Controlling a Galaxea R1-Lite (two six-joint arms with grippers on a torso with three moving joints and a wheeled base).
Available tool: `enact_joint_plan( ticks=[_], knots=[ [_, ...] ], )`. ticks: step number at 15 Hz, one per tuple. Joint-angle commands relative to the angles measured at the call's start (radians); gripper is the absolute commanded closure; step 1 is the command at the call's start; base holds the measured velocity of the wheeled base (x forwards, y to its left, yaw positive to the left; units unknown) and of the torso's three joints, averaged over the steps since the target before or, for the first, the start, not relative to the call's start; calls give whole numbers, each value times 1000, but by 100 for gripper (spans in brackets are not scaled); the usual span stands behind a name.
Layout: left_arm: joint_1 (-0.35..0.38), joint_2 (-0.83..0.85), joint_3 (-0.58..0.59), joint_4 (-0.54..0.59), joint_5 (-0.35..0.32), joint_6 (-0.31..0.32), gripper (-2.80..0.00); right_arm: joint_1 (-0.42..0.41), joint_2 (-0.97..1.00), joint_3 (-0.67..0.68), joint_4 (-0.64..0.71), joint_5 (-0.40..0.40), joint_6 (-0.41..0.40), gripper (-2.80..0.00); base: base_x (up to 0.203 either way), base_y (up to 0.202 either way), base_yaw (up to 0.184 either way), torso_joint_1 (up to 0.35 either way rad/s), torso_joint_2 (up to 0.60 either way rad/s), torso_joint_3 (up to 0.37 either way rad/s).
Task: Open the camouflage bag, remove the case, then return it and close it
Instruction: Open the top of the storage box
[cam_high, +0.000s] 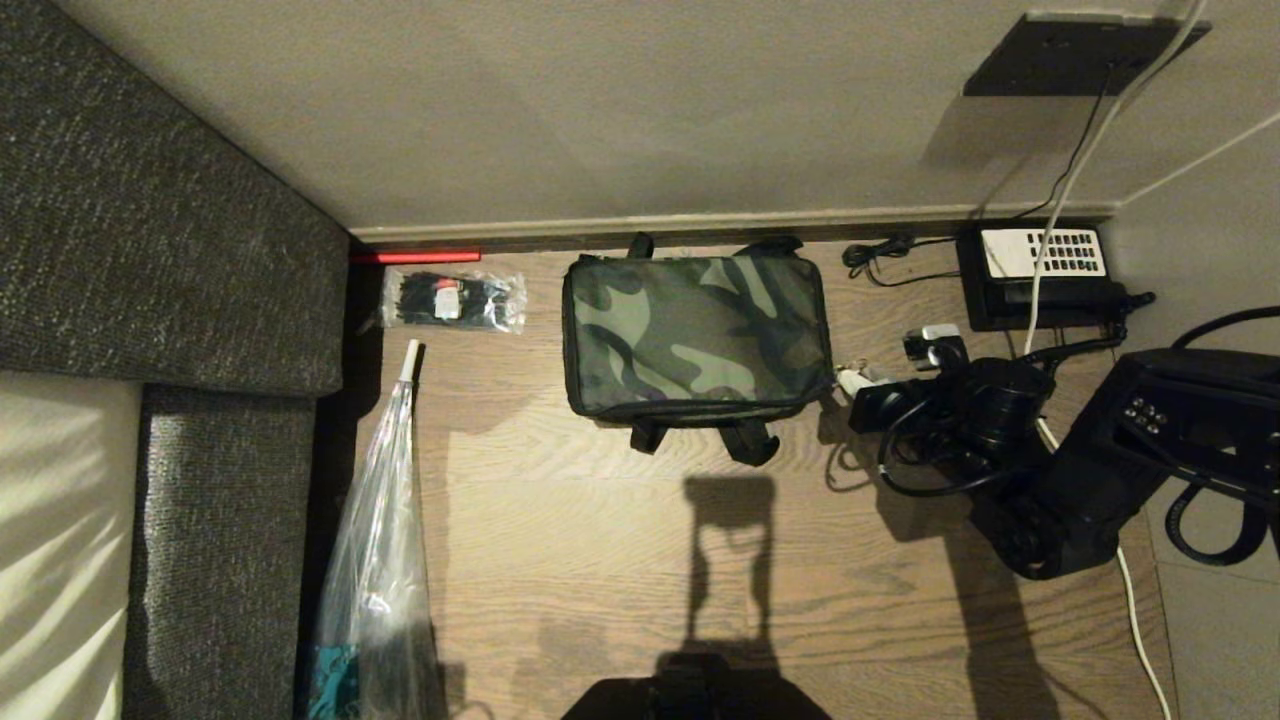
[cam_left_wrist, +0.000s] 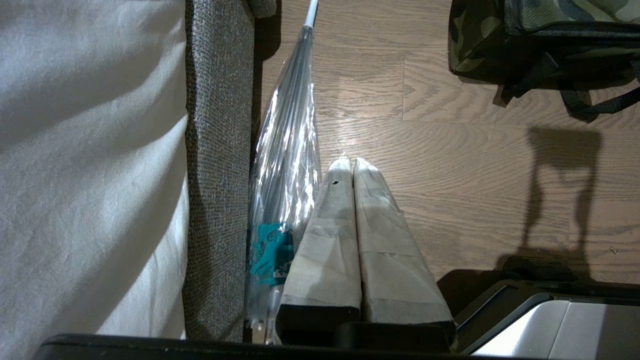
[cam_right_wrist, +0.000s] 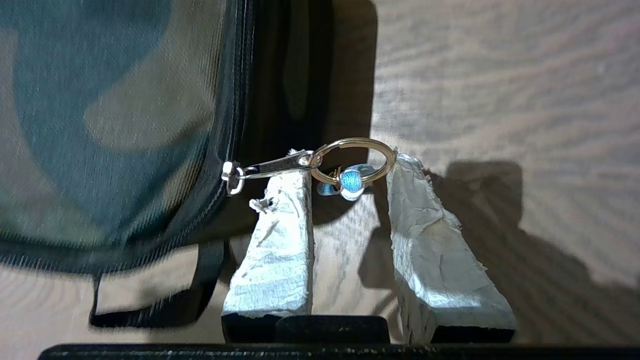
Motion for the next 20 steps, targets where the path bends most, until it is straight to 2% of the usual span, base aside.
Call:
enact_joint_plan(
  ticks=[1,15,17,19,20],
  knots=[
    [0,-2,3,0,0,-1,0,0,13,-36,-11,3,0,0,0,0,0,0,0,0],
    [0,-2,3,0,0,-1,0,-8,72,-227,-3,1,23,0,0,0,0,0,0,0],
    [0,-2,3,0,0,-1,0,-9,72,-245,-5,27,72,0,0,0,0,0,0,0],
    [0,-2,3,0,0,-1,0,-8,67,-249,-8,31,65,0,0,0,0,0,0,0],
    [0,-2,3,0,0,-1,0,-8,63,-246,-9,30,33,0,0,0,0,0,0,0]
  ],
)
